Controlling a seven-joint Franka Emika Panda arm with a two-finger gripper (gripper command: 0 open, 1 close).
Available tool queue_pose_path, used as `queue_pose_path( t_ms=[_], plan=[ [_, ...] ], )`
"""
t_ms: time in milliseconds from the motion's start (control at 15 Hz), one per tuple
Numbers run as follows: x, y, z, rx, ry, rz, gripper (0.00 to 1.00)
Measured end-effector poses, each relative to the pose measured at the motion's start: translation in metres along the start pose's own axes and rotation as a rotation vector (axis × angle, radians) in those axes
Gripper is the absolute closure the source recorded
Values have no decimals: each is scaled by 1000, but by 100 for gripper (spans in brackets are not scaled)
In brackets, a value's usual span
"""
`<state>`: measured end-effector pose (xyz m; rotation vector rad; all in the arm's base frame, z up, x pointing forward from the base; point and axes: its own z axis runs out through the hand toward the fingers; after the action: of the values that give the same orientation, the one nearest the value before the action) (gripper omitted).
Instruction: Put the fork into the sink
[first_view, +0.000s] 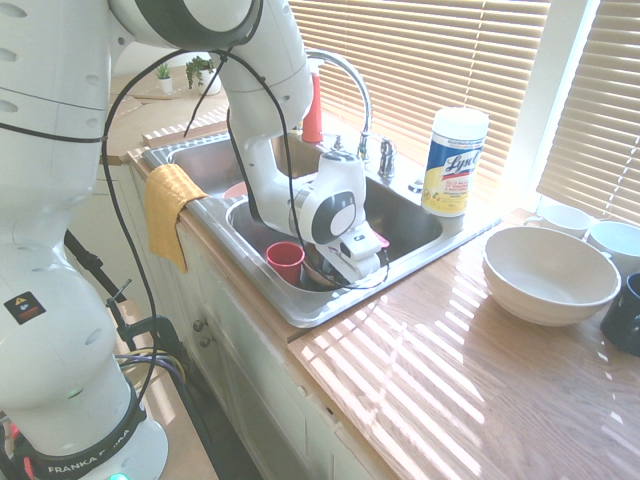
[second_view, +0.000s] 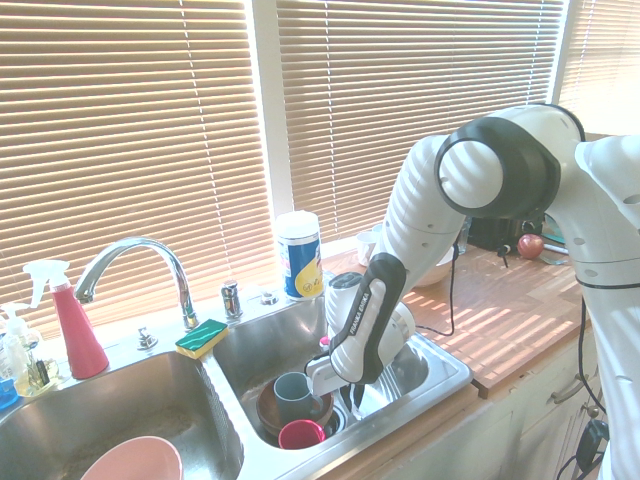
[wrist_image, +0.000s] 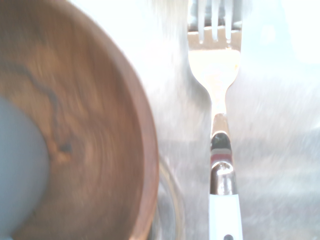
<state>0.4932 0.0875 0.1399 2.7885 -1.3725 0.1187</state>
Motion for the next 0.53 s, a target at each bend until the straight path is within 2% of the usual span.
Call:
queue_pose_path(
  t_ms=[533],
  plan=[
    [-8,6,9,-6,0,-1,100]
  ],
)
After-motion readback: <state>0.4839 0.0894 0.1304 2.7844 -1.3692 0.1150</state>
